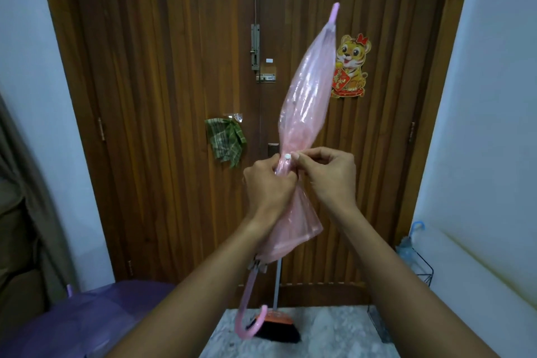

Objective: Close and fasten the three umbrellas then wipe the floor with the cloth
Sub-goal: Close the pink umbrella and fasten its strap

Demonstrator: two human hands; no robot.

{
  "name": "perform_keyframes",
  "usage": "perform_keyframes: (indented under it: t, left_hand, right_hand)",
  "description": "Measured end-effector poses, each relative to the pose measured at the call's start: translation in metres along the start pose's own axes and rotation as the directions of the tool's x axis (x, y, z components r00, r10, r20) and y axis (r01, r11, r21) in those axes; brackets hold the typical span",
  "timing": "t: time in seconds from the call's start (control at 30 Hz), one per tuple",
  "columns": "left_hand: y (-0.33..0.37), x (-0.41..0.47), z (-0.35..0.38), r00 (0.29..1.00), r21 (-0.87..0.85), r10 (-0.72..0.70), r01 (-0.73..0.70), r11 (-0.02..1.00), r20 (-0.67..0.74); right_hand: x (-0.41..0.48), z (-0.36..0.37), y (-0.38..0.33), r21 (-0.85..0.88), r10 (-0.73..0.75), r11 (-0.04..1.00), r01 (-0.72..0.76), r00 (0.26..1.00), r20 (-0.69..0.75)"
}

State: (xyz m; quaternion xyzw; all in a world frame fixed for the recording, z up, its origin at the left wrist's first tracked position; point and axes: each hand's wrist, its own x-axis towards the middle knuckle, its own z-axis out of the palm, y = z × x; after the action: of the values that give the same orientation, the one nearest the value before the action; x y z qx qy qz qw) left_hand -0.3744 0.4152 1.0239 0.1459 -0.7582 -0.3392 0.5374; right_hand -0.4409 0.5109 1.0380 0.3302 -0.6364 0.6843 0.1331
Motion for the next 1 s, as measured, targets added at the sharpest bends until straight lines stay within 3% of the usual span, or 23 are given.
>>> perform_keyframes:
  t: [0.1,0.2,0.4,0.53,0.6,0.77,1.0]
  left_hand:
    - [-0.001,-0.006,-0.002,0.996,-0.033,0.054,-0.052,0.998,0.064]
    - [-0.004,-0.006,-0.003,0.992,-0.153,0.016,0.003,0.988,0.128]
    - [-0.009,-0.003,0.005,0.974,-0.279,-0.078,0.138,0.950,0.214]
    - [-0.006,-0.004,0.012,0.947,-0.473,-0.164,0.282,0.835,0.277]
    - [-0.007,-0.003,0.011,0.934,-0.506,-0.194,0.328,0.798,0.301]
    - [-0.015,-0.003,0.003,0.918,-0.500,-0.234,0.373,0.781,0.319]
    - [-0.022,-0.004,-0.001,0.916,-0.489,-0.218,0.368,0.791,0.337]
  right_hand:
    - [0.002,-0.003,0.002,0.011,0.032,0.999,-0.032,0.999,-0.039]
    - [-0.004,-0.006,0.005,-0.022,-0.018,1.000,0.017,0.997,-0.076]
    - [-0.015,-0.004,0.012,-0.208,-0.327,0.935,0.288,0.926,-0.187]
    - [-0.015,-0.003,0.025,-0.364,-0.525,0.821,0.440,0.833,-0.178]
    - [-0.018,-0.004,0.026,-0.341,-0.495,0.837,0.428,0.858,-0.138]
    - [-0.019,-0.010,0.022,-0.114,-0.227,0.967,0.229,0.973,0.026]
    - [-0.003,-0.020,0.016,0.018,-0.077,0.997,0.075,0.988,0.137]
